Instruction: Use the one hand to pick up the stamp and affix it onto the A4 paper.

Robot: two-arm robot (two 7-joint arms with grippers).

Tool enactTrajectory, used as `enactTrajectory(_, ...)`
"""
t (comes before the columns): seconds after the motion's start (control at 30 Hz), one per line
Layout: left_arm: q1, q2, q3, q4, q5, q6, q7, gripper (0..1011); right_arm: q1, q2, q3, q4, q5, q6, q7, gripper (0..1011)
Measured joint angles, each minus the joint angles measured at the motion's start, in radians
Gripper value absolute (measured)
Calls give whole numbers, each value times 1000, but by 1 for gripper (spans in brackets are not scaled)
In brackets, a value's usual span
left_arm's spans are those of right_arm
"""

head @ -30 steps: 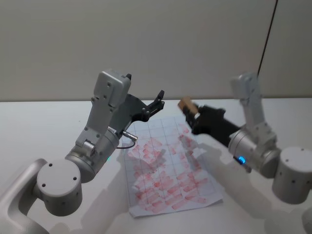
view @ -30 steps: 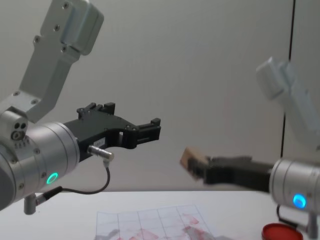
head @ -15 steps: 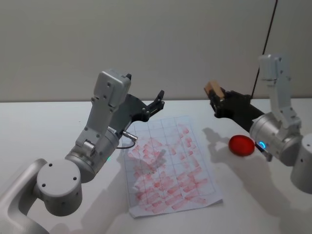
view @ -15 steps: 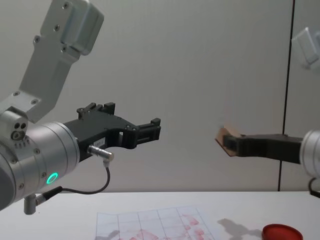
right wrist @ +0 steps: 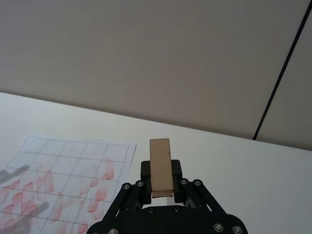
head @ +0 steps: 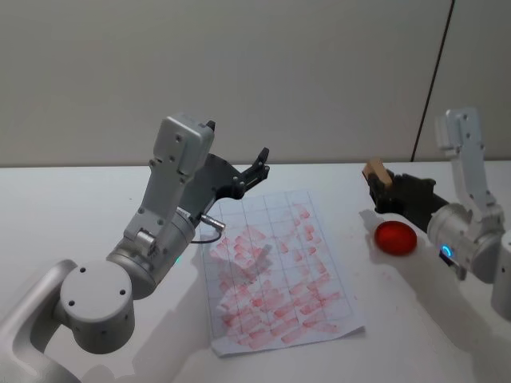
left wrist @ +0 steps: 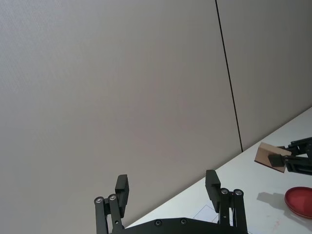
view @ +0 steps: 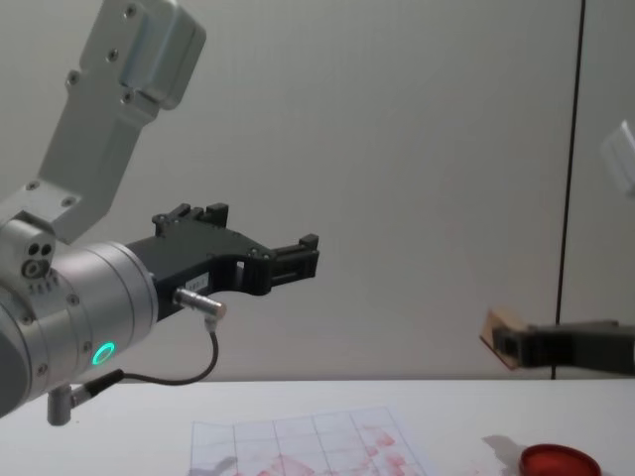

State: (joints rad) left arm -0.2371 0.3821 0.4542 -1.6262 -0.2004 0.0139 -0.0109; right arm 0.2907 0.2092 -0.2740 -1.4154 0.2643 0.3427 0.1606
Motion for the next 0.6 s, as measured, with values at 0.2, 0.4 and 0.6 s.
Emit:
enactTrajectory(0.2, 0, 0, 0, 0, 0, 0, 0, 1001, -3, 4, 0, 23, -13, 15, 0, 225)
enactTrajectory(0.4, 0, 0, 0, 0, 0, 0, 0, 1001, -16, 10, -2, 28, -23, 34, 1, 225)
enactTrajectory(0.6, 0, 0, 0, 0, 0, 0, 0, 1001, -33, 17, -4, 18, -31, 53, 2, 225)
